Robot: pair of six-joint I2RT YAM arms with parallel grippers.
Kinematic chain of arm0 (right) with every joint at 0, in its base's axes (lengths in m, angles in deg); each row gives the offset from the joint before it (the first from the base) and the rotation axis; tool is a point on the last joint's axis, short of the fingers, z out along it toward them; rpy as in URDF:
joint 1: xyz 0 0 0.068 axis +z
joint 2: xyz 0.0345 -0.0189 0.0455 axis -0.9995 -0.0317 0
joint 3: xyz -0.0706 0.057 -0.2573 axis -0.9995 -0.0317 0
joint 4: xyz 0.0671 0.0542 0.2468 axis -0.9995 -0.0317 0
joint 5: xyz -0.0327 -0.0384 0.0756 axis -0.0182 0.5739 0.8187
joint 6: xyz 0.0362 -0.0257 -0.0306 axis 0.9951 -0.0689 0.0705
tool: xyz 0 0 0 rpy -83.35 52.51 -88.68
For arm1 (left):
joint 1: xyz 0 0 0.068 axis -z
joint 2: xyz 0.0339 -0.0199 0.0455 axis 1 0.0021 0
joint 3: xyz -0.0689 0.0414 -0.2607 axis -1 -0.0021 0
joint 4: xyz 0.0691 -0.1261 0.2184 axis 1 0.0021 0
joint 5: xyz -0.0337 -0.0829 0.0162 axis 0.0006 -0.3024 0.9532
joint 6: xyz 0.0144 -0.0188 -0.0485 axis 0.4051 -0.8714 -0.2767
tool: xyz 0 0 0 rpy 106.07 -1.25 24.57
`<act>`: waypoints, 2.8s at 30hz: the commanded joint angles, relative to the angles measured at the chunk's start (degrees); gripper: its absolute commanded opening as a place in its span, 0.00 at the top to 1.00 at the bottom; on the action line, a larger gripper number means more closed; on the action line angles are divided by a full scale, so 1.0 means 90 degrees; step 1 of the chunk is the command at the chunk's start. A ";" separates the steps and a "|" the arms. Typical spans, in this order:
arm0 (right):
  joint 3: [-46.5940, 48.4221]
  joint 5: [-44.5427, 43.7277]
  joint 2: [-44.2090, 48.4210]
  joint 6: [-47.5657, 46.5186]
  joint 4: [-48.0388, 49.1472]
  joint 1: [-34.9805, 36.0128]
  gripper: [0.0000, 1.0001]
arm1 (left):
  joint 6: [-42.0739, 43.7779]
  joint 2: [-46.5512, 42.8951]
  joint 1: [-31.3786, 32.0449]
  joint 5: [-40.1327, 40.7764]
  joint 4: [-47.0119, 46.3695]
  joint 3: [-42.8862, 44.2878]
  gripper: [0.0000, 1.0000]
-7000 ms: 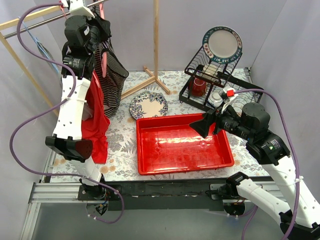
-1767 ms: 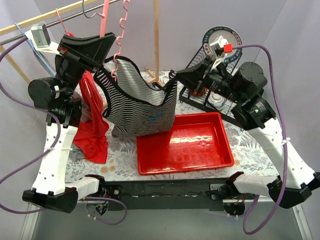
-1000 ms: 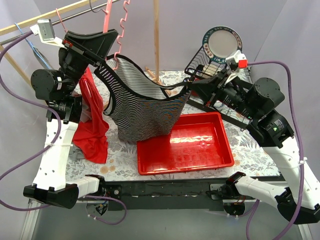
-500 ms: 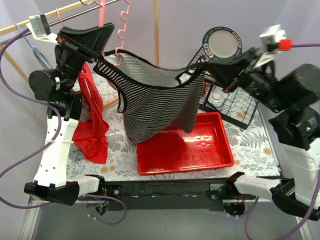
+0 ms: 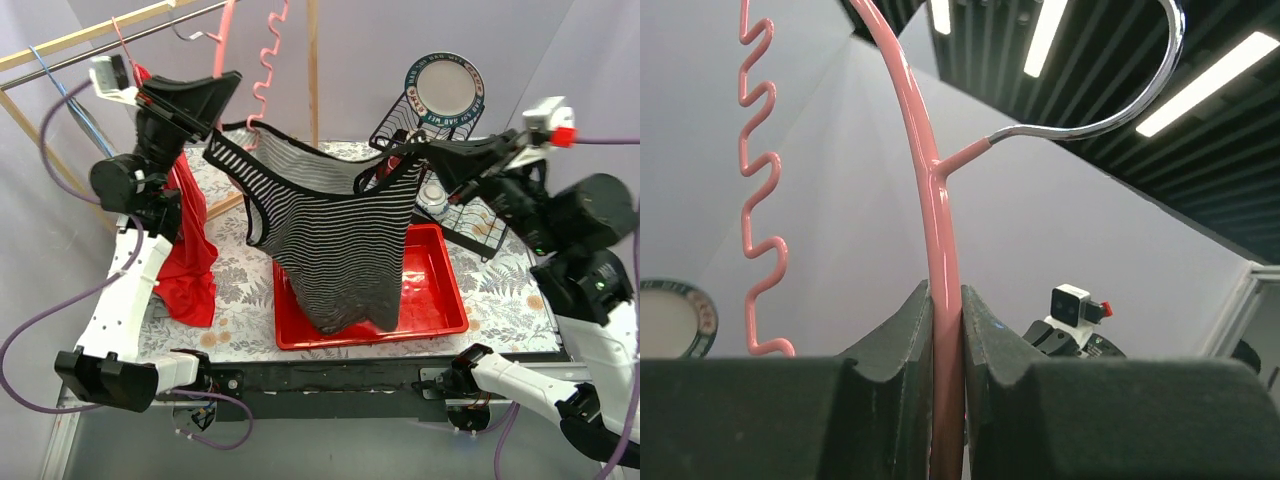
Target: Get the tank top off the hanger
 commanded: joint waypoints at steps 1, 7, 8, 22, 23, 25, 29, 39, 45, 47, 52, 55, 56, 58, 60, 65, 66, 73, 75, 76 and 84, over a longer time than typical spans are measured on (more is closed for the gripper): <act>-0.0656 -0.1088 -0.0011 -0.0535 0.0071 -0.0004 0.99 | -0.0742 0.0003 0.0010 0.0111 -0.0913 -0.1005 1.00; -0.2159 -0.0943 0.0321 -0.0098 -0.0291 -0.0004 0.99 | -0.0411 0.0013 0.0136 -0.0327 -0.1051 -0.2011 1.00; -0.2354 -0.0497 0.0379 -0.0019 -0.0339 -0.0004 0.99 | -0.0236 0.0013 0.0195 -0.0387 -0.1022 -0.2128 1.00; -0.2026 0.0838 -0.0713 0.1358 0.1455 -0.0004 0.12 | 0.0916 -0.0407 0.0586 -0.0992 -0.0270 -0.2979 1.00; -0.1715 0.0448 -0.1033 0.1523 0.1631 0.0006 0.12 | 0.0995 -0.0455 0.0605 -0.1031 -0.0212 -0.3018 1.00; -0.1343 0.0065 -0.1367 0.2197 0.2070 0.0006 0.13 | 0.1123 -0.0485 0.0615 -0.1178 -0.0153 -0.3086 1.00; -0.0814 -0.0336 -0.2216 0.3417 0.2715 0.0006 0.13 | 0.1182 -0.0534 0.0615 -0.1334 -0.0172 -0.3223 1.00; -0.0394 -0.0962 -0.3125 0.4874 0.3175 0.0015 0.19 | 0.1182 -0.0456 0.0635 -0.1793 -0.0552 -0.3340 1.00; 0.0046 -0.0805 -0.3604 0.5041 0.3215 0.0064 0.37 | 0.1201 -0.0261 0.0693 -0.2203 -0.0572 -0.3311 0.98; 0.0172 -0.0776 -0.3692 0.4983 0.3215 0.0064 0.62 | 0.1269 -0.0173 0.0693 -0.2349 -0.0466 -0.3243 0.94; 0.0378 -0.0532 -0.3712 0.4670 0.2972 0.0054 0.99 | 0.2107 -0.0065 0.0693 -0.2721 0.0684 -0.2726 0.83; 0.0515 -0.0357 -0.3683 0.4553 0.2815 0.0045 0.99 | 0.2285 0.0003 0.0703 -0.2935 0.0930 -0.2453 0.74; 0.0515 -0.0337 -0.3654 0.4533 0.2814 0.0035 0.99 | 0.2382 0.0042 0.0693 -0.2994 0.0989 -0.2375 0.74; 0.0496 -0.0269 -0.3615 0.4523 0.2805 0.0045 0.99 | 0.2383 0.0120 0.0693 -0.3130 0.0990 -0.2237 0.90; 0.0447 -0.0191 -0.3575 0.4484 0.2824 0.0045 0.99 | 0.2208 0.0140 0.0703 -0.3209 0.0835 -0.2237 1.00; 0.0038 0.0493 -0.3137 0.3667 0.2425 0.0025 0.42 | 0.2460 -0.0074 0.0703 -0.2733 0.1369 -0.1945 1.00; -0.0118 0.0600 -0.3000 0.3490 0.2356 0.0035 0.36 | 0.2770 -0.0123 0.0693 -0.2625 0.1603 -0.1838 1.00; -0.2665 0.1439 -0.1011 0.2141 0.2218 0.0035 0.14 | 0.3456 -0.0524 0.0684 -0.1210 0.3137 -0.1174 1.00; -0.3623 0.1460 -0.0638 0.2004 0.2238 0.0035 0.12 | 0.3545 -0.0612 0.0684 -0.0664 0.3420 -0.0910 1.00; -0.3954 0.1547 -0.0375 0.1994 0.2403 0.0035 0.11 | 0.3574 -0.0631 0.0684 -0.0496 0.3654 -0.0841 1.00; -0.5051 0.1587 -0.0811 0.1808 0.2589 0.0288 0.05 | 0.3291 -0.0827 0.0684 -0.0016 0.3714 -0.0510 1.00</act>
